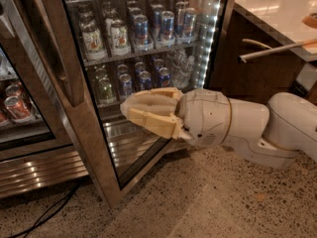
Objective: Open right fridge door
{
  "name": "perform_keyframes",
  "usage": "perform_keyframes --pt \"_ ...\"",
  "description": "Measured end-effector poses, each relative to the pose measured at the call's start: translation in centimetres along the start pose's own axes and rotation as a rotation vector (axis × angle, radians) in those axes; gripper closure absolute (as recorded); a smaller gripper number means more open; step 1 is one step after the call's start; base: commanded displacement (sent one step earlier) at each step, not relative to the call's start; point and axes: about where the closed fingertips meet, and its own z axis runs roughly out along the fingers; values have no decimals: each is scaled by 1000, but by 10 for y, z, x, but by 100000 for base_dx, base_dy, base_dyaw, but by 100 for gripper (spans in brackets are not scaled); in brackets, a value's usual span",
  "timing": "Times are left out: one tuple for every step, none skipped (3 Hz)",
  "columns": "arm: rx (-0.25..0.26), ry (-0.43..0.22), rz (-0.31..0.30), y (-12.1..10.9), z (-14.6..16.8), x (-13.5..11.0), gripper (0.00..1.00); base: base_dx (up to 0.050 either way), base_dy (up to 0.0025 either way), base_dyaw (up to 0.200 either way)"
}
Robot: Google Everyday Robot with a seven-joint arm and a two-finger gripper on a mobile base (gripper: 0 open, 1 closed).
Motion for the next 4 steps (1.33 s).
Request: perform_keyframes --pt "-55 0 -76 73 12 -46 100 0 0 0" --pt "47 47 -202 145 -27 -108 100 -4949 -8 49" --pt "47 47 -202 145 -27 -108 100 -4954 3 -16" --pt "47 47 -202 145 -27 -108 100 0 0 0"
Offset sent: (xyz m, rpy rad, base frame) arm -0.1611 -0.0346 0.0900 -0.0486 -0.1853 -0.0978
